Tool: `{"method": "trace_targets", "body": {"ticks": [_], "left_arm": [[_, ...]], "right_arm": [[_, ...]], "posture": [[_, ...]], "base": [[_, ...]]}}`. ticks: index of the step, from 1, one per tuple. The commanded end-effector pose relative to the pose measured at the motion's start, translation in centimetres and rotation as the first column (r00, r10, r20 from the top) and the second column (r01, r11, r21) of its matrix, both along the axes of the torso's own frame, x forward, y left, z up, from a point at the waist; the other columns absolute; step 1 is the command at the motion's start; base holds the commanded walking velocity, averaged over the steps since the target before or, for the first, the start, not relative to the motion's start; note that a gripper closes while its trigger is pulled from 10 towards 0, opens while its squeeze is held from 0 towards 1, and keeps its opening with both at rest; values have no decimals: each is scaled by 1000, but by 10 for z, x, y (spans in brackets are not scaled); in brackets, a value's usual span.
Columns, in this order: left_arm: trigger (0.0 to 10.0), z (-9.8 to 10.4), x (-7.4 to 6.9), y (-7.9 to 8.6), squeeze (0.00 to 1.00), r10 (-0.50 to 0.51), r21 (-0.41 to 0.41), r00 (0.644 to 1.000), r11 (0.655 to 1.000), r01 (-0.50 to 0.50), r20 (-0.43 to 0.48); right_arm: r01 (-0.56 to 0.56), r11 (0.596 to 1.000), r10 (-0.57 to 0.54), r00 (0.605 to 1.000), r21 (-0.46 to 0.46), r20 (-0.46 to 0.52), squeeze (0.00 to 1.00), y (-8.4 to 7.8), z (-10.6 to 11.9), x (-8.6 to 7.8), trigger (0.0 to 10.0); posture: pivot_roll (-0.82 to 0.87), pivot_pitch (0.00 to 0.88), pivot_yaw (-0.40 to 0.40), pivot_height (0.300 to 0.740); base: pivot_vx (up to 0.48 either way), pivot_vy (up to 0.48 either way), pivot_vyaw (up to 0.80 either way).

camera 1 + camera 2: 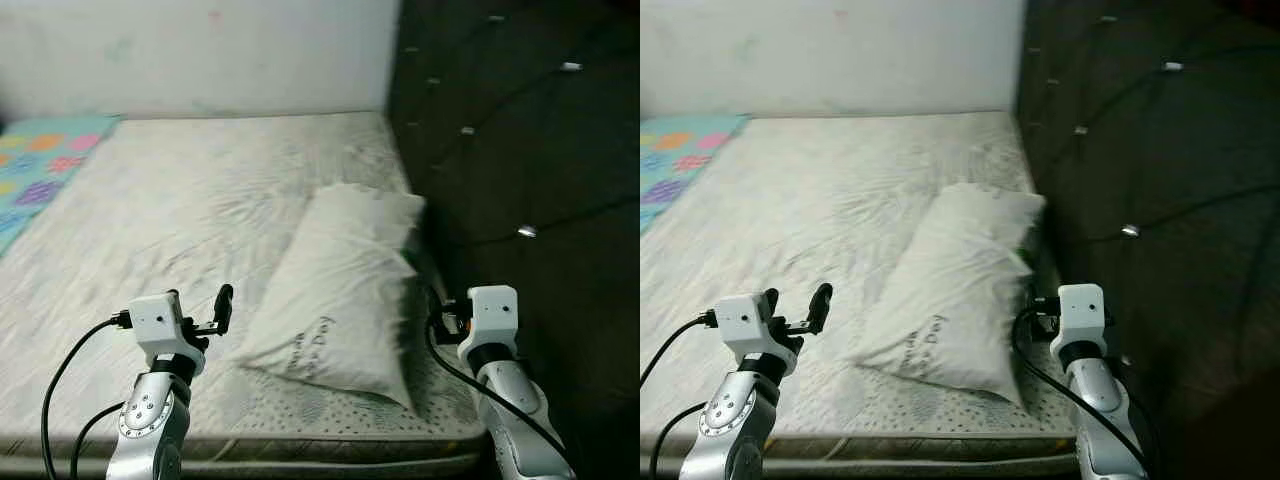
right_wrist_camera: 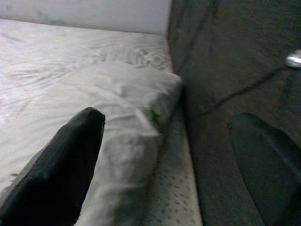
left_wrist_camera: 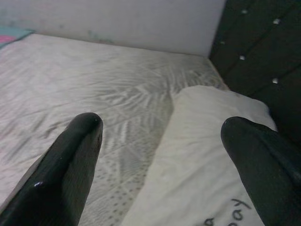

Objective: Clean up the room

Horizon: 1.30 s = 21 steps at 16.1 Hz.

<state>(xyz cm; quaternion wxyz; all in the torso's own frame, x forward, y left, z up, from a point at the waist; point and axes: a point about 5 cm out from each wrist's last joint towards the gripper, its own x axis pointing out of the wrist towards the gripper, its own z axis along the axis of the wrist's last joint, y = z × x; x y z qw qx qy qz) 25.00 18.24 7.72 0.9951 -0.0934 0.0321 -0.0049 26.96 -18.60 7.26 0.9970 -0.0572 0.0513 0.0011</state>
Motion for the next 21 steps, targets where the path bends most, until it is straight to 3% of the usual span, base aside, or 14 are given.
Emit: {"method": "trace_targets", "body": {"ticks": [1,5,13,18,21], "left_arm": [[10000,-1,1,0,0,-4,10,1000,1000,4,-11],[10000,-1,0,0,0,-10,18,1000,1000,10,-10],[10000,-2,2,-7,0,-32,9,999,999,32,-23],[10000,-7,9,-15,0,-57,6,995,998,58,-80],[10000,-6,7,-23,0,-92,-28,993,996,90,-72]], "right_arm": [[-1,1000,1,1000,-5,-10,0,0,-1,0,10000],[-10,1000,10,1000,-1,-11,0,2,-2,1,10000],[-48,999,49,999,10,-23,0,6,-3,1,10000],[-177,984,179,969,26,-172,0,28,-18,19,10000],[-169,985,174,975,44,-136,0,30,-12,24,10000]], "posture": [[-108,0,27,740],[-104,0,28,740],[-104,0,27,740],[-99,0,29,740],[-92,0,30,740]], "base": [[0,0,-800],[0,0,-684],[0,0,0],[0,0,0],[0,0,0]]}}
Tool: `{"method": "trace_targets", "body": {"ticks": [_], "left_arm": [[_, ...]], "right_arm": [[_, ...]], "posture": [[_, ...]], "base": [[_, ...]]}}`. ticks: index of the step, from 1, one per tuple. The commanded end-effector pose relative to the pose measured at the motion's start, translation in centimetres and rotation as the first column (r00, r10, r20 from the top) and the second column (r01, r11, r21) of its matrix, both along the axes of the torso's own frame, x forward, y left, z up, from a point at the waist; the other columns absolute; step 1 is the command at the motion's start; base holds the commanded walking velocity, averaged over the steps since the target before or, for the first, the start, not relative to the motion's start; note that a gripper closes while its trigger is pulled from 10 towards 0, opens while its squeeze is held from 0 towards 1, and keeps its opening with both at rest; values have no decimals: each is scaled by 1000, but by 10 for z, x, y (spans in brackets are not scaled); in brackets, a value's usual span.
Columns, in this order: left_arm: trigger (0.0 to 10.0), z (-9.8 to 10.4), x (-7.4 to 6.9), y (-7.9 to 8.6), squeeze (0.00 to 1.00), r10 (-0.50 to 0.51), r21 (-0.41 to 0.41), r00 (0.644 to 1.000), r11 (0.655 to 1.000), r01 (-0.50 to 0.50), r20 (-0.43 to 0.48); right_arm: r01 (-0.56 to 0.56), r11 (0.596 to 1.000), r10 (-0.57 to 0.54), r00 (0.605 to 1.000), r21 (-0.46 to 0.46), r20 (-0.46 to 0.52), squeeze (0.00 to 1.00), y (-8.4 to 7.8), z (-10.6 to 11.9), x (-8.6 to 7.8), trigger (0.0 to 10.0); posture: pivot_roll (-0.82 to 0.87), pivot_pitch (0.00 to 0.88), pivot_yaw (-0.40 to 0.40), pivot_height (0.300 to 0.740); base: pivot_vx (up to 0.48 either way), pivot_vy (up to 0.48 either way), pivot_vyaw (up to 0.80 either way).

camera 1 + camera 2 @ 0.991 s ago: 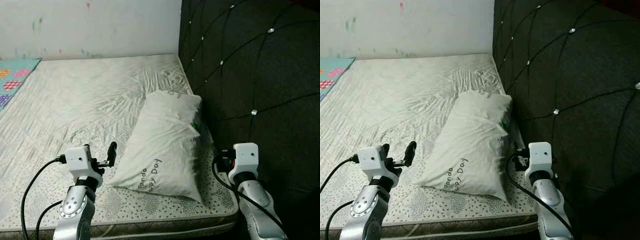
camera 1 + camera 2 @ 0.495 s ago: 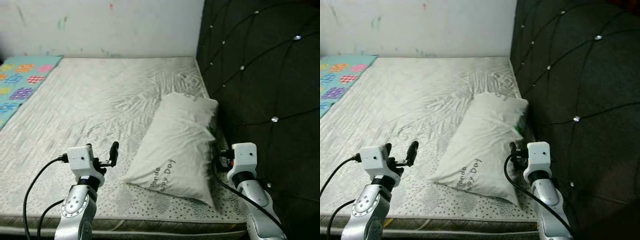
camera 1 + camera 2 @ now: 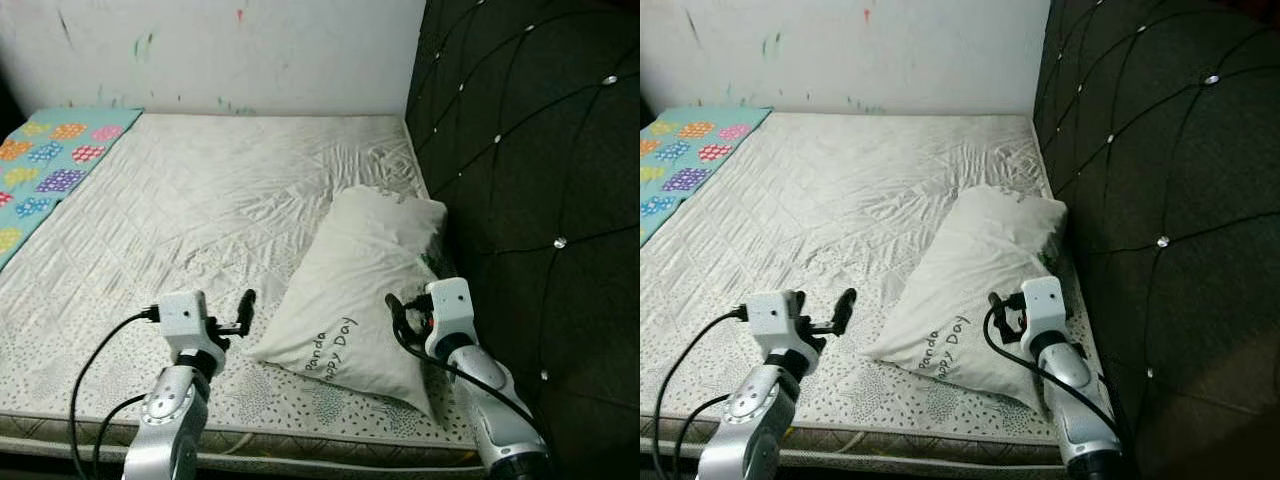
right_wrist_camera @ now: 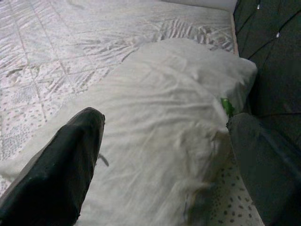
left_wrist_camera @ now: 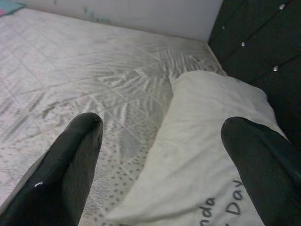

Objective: Clean up the room

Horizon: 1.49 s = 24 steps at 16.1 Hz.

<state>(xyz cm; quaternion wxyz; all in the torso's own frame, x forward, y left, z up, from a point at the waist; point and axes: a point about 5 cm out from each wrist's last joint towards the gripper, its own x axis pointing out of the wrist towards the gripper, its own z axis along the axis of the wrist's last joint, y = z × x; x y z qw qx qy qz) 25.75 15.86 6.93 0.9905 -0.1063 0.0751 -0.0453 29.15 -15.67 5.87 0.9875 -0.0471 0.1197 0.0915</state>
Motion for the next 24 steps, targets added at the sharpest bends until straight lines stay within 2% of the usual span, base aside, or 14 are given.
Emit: {"method": "trace_targets", "body": {"ticks": [1,7,8,13,21,23,24], "left_arm": [[10000,3,-1,1,0,-6,2,1000,1000,6,12],[10000,-2,1,-7,0,-39,29,999,999,40,-36],[10000,-6,-1,-9,0,-50,37,997,998,52,-66],[10000,-10,-3,-10,0,-63,37,993,997,67,-100],[10000,-12,-10,-14,0,-83,41,988,995,88,-130],[10000,-12,-13,-14,0,-86,43,987,995,93,-136],[10000,-11,-20,-13,0,-87,45,985,994,95,-150]], "right_arm": [[-3,1000,3,1000,4,3,0,0,1,2,10000],[-19,999,17,997,-29,-71,0,0,-11,-5,10000],[-22,999,19,996,-30,-86,0,0,-13,-7,10000],[-33,999,28,992,-37,-122,0,1,-18,-9,10000],[-81,994,68,982,-70,-178,0,8,-22,-16,10000],[-88,993,73,980,-74,-187,0,10,-22,-19,10000],[-96,992,77,973,-78,-219,0,13,-24,-27,10000]], "posture": [[-94,0,32,740],[-104,0,34,740],[-104,0,35,740],[-106,0,37,740],[-98,3,42,740],[-92,35,44,740],[-89,81,48,740]], "base": [[0,0,0],[0,0,0],[0,0,0],[0,0,0],[0,0,0],[0,0,0],[0,0,0]]}}
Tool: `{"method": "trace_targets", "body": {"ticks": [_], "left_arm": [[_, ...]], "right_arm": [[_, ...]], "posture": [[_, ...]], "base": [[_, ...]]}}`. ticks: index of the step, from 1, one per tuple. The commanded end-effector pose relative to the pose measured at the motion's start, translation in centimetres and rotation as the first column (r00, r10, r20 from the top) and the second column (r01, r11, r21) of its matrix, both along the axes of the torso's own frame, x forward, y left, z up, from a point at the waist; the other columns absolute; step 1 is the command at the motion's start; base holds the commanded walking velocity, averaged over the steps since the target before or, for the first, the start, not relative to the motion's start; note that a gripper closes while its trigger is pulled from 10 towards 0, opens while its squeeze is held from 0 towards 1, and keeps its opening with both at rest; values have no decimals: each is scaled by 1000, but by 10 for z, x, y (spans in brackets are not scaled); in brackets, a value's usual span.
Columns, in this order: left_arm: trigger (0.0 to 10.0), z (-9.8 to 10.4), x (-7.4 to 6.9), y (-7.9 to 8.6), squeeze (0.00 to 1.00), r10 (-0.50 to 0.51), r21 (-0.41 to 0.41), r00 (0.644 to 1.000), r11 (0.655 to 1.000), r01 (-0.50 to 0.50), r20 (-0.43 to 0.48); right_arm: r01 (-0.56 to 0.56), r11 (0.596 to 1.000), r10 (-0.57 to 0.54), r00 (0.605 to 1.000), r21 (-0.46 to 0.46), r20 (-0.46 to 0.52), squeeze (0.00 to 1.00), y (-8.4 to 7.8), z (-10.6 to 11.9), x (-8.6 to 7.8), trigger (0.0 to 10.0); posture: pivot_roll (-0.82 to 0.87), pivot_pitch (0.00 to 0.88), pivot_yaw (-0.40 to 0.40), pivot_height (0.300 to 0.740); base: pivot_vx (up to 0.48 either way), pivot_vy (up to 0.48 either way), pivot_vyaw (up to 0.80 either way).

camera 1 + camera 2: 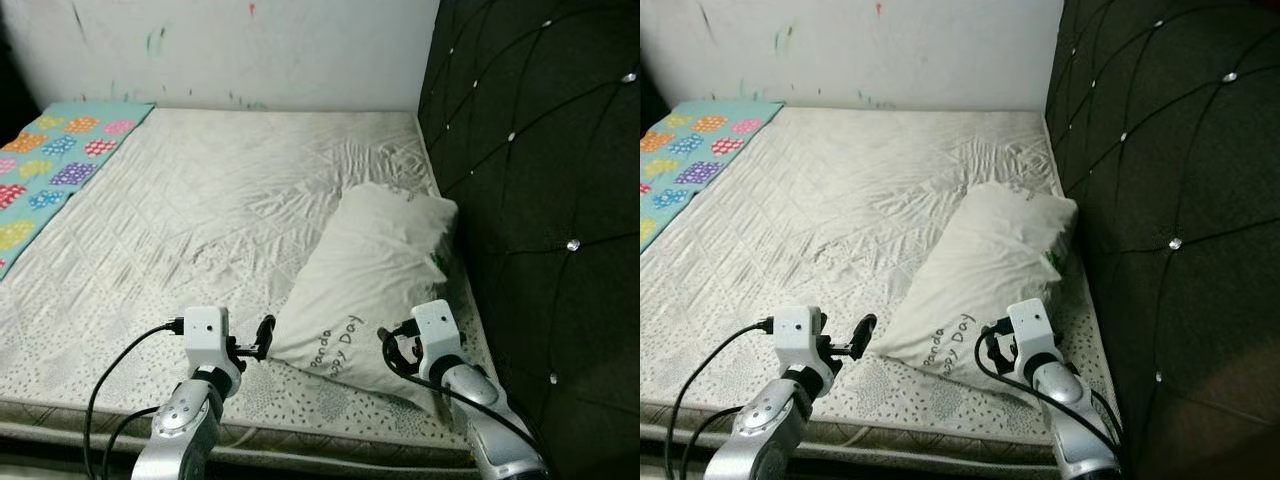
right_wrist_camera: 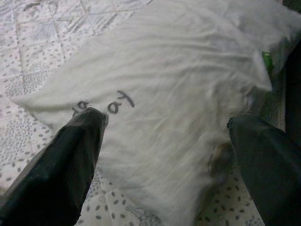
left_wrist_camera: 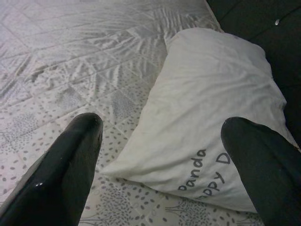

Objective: Clean up the room

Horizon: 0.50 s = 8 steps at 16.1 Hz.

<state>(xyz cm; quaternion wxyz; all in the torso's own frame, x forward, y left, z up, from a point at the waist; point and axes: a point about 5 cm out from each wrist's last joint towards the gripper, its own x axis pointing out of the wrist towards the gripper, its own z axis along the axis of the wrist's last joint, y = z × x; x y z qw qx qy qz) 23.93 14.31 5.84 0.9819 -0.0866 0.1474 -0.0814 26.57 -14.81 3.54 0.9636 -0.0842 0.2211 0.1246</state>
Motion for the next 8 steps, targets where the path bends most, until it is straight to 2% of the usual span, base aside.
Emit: {"method": "trace_targets", "body": {"ticks": [1,4,8], "left_arm": [[10000,-3,-5,2,0,4,13,1000,1000,-3,-26],[10000,0,-6,0,0,9,-3,1000,1000,-9,-11],[10000,7,-5,-11,0,18,-50,1000,999,-17,24]], "right_arm": [[-11,1000,12,999,14,-35,0,7,-3,-8,10000],[31,999,-29,998,30,-46,0,7,-5,-18,10000],[68,996,-66,997,57,-45,0,4,-4,-21,10000]], "posture": [[-88,98,49,740],[-100,129,52,740],[-99,126,48,740]], "base": [[0,0,0],[0,0,0],[0,0,0]]}}
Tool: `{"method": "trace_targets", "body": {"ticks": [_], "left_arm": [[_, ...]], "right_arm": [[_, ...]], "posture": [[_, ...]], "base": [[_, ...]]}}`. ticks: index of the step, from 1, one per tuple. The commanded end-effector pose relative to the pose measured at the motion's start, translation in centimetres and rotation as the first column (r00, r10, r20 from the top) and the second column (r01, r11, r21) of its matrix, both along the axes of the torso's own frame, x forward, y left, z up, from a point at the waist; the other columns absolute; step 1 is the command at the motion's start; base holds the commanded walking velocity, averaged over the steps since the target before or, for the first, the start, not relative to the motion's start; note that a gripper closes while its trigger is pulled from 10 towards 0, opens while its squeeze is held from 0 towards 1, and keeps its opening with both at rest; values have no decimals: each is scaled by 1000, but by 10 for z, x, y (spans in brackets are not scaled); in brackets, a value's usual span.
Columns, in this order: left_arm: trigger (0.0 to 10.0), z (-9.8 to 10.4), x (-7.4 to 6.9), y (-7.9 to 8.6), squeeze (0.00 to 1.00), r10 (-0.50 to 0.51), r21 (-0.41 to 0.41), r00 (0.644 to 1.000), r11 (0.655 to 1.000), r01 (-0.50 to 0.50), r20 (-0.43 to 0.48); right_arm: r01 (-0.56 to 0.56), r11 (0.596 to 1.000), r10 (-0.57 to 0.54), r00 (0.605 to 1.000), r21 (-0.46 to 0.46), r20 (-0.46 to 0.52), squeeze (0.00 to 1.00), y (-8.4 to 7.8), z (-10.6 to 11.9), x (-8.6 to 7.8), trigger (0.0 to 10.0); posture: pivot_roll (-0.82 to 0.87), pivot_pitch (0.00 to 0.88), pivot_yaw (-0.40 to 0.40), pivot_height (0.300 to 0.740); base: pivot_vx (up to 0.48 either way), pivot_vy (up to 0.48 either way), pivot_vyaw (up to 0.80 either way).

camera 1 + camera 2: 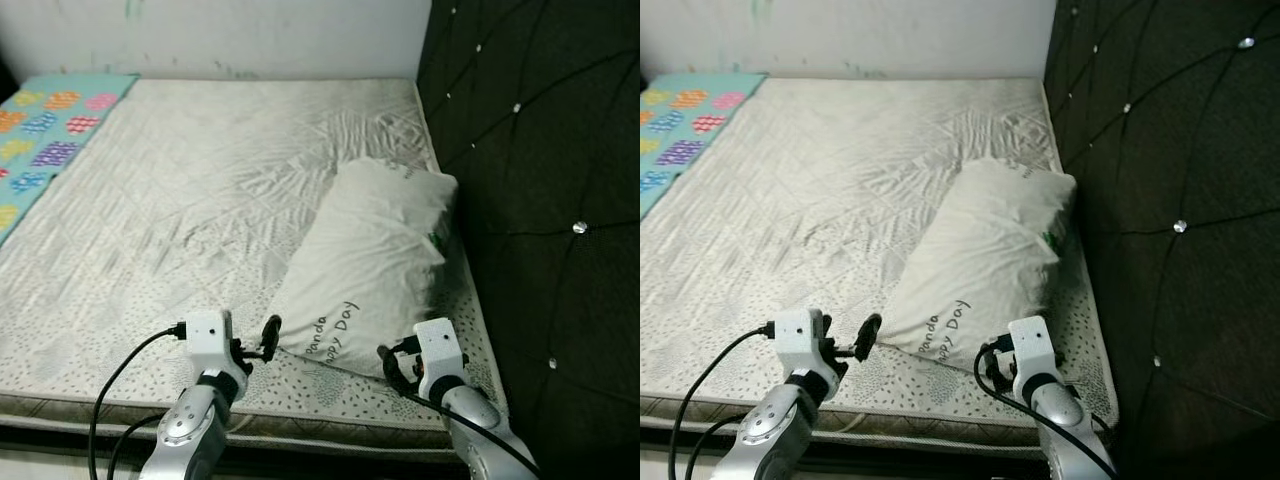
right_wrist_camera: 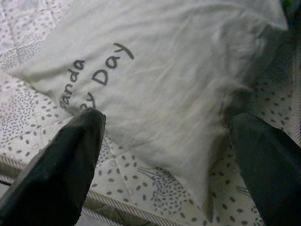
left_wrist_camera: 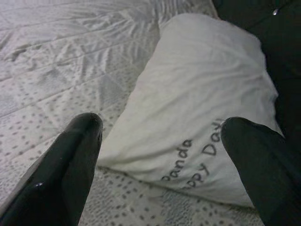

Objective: Clean up the room

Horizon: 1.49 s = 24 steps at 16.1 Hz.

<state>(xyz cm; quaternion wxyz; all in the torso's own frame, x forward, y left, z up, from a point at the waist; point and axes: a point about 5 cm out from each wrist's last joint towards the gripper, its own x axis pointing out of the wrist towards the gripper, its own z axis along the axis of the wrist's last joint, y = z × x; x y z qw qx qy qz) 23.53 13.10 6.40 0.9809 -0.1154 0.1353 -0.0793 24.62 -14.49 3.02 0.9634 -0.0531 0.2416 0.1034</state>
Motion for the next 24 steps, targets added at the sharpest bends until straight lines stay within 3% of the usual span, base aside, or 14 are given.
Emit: {"method": "trace_targets", "body": {"ticks": [1,13,17,24], "left_arm": [[10000,-1,-3,1,0,-3,11,1000,1000,3,-3],[10000,-3,4,3,0,-1,34,1000,999,1,-7],[10000,-4,4,2,0,3,36,1000,999,-3,-12],[10000,-4,4,2,0,6,39,1000,999,-5,-15]], "right_arm": [[15,1000,-16,1000,21,17,0,1,4,0,10000],[-3,1000,2,999,7,54,0,3,6,10,10000],[-8,1000,8,998,7,57,0,2,6,10,10000],[-17,1000,17,998,11,59,0,3,7,10,10000]], "posture": [[-96,122,47,740],[-100,81,46,740],[-101,84,43,706],[-103,88,42,702]], "base": [[0,0,0],[0,0,0],[0,0,0],[0,0,0]]}}
